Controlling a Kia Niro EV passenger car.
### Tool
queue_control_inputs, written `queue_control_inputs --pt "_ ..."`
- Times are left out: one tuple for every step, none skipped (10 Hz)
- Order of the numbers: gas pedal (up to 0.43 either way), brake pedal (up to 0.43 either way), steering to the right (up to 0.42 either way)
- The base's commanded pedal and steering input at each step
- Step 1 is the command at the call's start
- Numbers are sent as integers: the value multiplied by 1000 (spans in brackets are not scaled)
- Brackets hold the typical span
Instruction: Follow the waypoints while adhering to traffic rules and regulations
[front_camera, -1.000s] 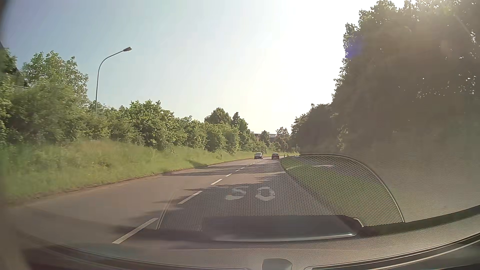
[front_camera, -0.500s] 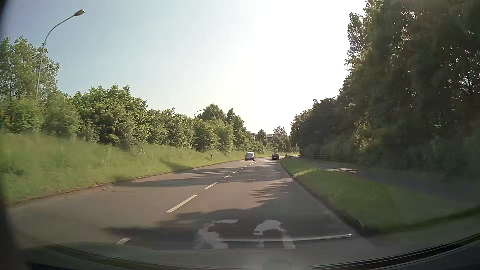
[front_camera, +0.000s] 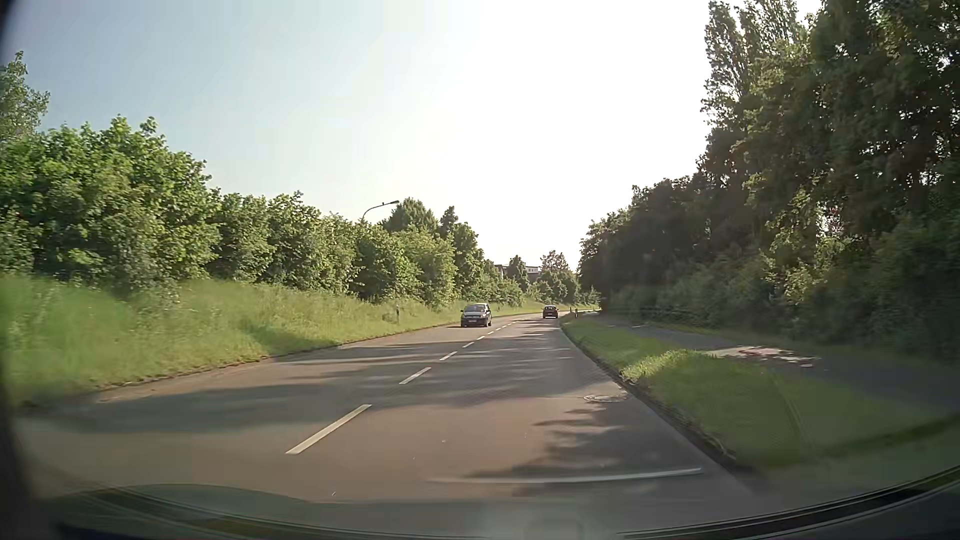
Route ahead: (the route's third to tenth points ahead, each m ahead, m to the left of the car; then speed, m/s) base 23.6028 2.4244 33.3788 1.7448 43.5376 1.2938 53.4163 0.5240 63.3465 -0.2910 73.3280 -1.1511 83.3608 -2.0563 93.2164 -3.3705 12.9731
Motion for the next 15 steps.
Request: queue_control_inputs --pt "28 30 8" --pt "28 30 8" --pt "28 30 8" --pt "28 24 7" --pt "28 30 8" --pt "28 30 8" --pt "28 30 8" --pt "28 24 8" --pt "28 30 8" --pt "28 30 8" --pt "28 30 8" --pt "28 24 8" --pt "28 30 8" --pt "28 30 8" --pt "28 30 8"
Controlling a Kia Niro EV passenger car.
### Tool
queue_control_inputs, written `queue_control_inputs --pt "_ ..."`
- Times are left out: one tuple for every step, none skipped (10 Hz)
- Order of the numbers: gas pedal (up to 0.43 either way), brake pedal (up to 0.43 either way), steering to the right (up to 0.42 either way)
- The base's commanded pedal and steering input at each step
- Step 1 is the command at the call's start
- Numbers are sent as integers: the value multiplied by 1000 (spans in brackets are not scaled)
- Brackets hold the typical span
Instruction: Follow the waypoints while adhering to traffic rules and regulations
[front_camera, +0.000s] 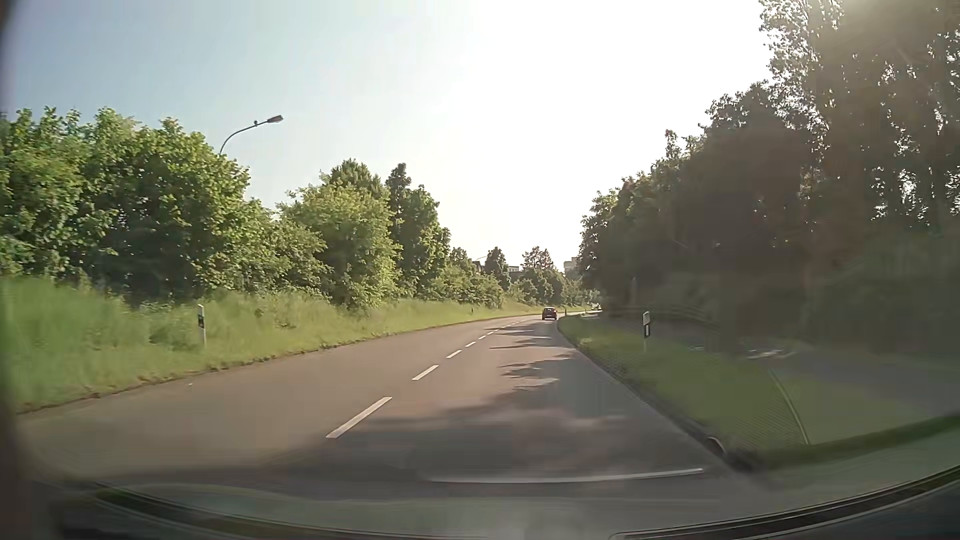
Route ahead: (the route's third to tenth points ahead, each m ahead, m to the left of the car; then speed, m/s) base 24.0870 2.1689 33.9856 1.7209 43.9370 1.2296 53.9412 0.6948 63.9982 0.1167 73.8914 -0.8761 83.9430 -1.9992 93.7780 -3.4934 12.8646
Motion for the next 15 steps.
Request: queue_control_inputs --pt "28 24 8" --pt "28 30 8" --pt "28 30 8" --pt "28 30 8" --pt "28 30 8" --pt "28 30 8" --pt "28 30 8" --pt "28 30 8" --pt "28 30 7" --pt "28 24 8" --pt "28 30 7" --pt "28 30 7" --pt "28 30 7" --pt "28 30 7" --pt "28 30 7"
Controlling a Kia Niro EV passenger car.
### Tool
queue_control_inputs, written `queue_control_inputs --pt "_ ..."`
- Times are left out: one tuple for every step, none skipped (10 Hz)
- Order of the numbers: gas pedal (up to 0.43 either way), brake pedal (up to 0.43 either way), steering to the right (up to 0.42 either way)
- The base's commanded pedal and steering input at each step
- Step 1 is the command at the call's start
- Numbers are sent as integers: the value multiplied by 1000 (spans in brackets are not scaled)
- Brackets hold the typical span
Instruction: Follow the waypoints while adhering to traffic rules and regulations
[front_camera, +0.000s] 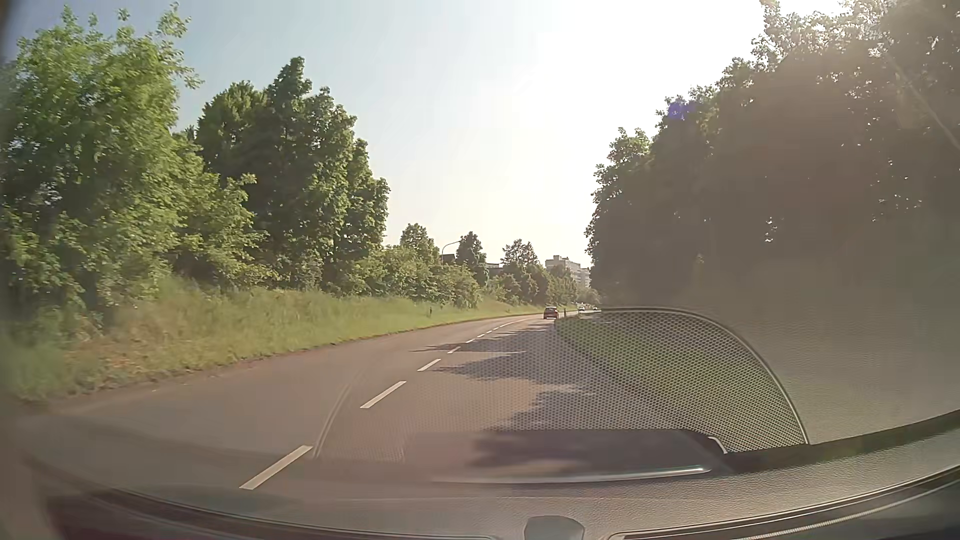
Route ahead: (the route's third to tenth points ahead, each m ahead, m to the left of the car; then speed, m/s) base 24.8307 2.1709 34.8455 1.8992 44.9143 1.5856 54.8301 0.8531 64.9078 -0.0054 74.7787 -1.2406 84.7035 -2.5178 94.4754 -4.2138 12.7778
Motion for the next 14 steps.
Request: queue_control_inputs --pt "28 30 7" --pt "28 30 7" --pt "28 30 7" --pt "28 30 7" --pt "28 30 7" --pt "28 30 7" --pt "28 30 7" --pt "28 30 7" --pt "28 24 7" --pt "28 30 7" --pt "28 30 7" --pt "28 30 7" --pt "28 30 7" --pt "28 30 7"
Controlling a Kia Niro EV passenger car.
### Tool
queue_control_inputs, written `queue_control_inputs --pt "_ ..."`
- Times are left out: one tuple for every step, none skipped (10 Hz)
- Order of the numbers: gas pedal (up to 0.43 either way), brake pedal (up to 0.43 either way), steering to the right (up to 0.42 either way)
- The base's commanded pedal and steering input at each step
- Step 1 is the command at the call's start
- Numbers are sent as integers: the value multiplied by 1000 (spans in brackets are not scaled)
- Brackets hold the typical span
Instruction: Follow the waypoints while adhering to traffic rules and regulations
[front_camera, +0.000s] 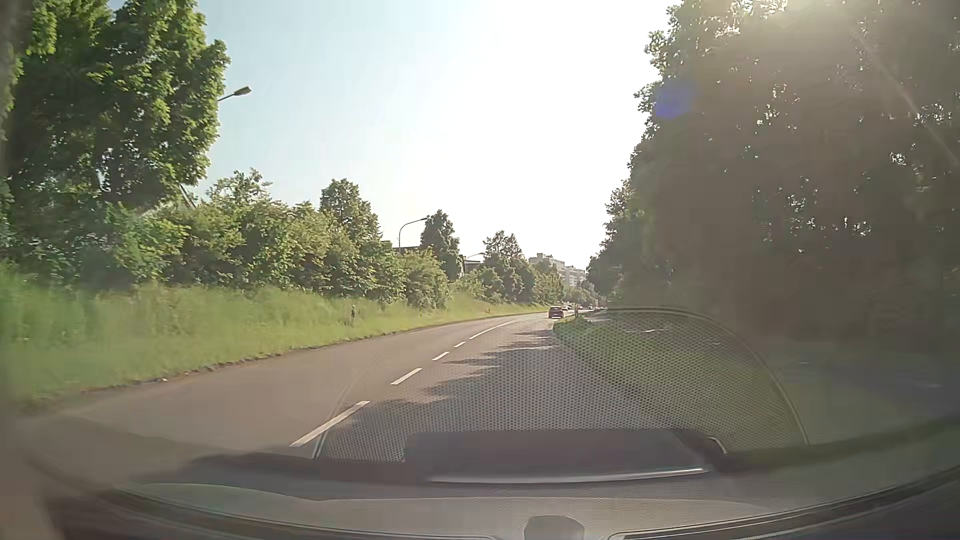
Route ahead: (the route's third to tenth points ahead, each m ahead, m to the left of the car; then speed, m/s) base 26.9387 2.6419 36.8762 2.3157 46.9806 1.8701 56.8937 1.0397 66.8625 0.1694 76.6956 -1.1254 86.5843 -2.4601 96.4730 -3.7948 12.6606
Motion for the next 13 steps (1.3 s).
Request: queue_control_inputs --pt "28 30 7" --pt "28 24 7" --pt "28 30 7" --pt "28 30 7" --pt "28 30 7" --pt "28 30 6" --pt "28 30 6" --pt "28 30 6" --pt "28 30 7" --pt "28 30 6" --pt "28 30 6" --pt "28 30 6" --pt "28 30 6"
